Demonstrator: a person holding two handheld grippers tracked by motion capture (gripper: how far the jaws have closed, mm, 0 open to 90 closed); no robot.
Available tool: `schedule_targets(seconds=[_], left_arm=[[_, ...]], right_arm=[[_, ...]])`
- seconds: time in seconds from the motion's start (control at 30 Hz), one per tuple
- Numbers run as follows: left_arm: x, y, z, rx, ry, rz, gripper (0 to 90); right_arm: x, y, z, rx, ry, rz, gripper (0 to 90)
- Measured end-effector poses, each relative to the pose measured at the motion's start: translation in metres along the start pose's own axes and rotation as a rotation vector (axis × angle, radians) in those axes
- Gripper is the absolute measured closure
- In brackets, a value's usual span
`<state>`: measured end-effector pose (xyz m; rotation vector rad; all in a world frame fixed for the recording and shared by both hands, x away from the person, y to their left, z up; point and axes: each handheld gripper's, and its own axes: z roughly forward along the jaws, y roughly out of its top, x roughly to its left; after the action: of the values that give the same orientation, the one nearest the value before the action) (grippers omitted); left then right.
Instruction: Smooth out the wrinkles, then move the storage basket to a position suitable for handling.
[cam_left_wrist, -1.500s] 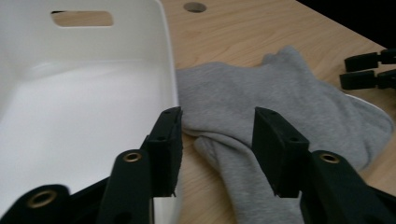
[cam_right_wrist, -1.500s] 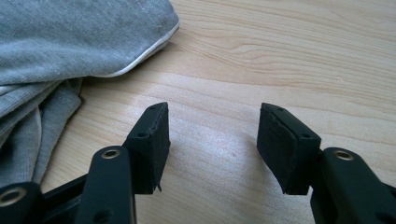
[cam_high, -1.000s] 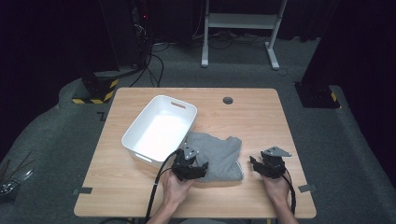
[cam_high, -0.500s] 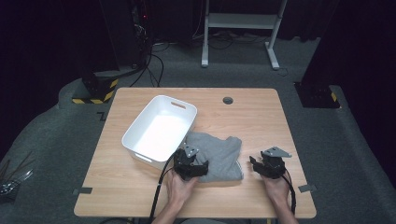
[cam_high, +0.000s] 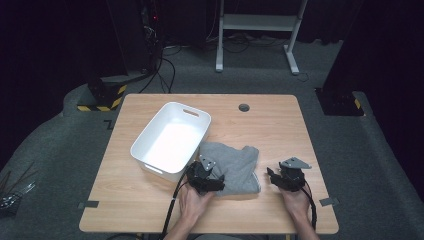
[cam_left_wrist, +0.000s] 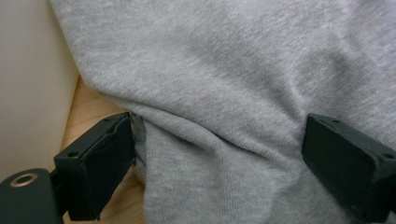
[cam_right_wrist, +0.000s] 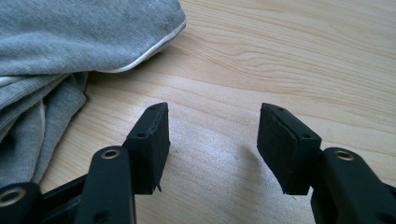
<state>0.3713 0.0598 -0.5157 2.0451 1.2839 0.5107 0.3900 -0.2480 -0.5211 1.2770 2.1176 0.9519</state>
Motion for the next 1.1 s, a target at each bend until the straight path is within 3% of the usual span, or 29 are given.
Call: schedule_targets(seconds=[0.17, 0.43, 0.83, 0.93, 1.1], left_arm=[[0.0007, 0.0019, -0.0039, 0.026, -0.004, -0.021, 11.0], [0.0024, -0.0007, 0.0010, 0.045, -0.050, -0.059, 10.1], [-0.0018, 0.0061, 0.0043, 0.084, -0.060, -0.017, 13.0], [-0.0035, 0.0064, 0.0037, 0.077, -0.067, -0.013, 18.3], [-0.0053, 0.0054, 0.0018, 0.058, -0.088, -0.004, 28.3]], right_arm=[[-0.0003, 0.0000, -0.0001, -0.002, 0.005, -0.001, 43.5], [0.0011, 0.0002, 0.0002, -0.003, 0.002, -0.015, 43.5], [0.0028, 0.0006, 0.0008, 0.000, 0.004, -0.027, 43.4], [0.0013, 0.0005, 0.0004, -0.002, 0.022, 0.000, 43.7], [0.0032, 0.0007, -0.0087, -0.044, 0.117, 0.070, 36.4]])
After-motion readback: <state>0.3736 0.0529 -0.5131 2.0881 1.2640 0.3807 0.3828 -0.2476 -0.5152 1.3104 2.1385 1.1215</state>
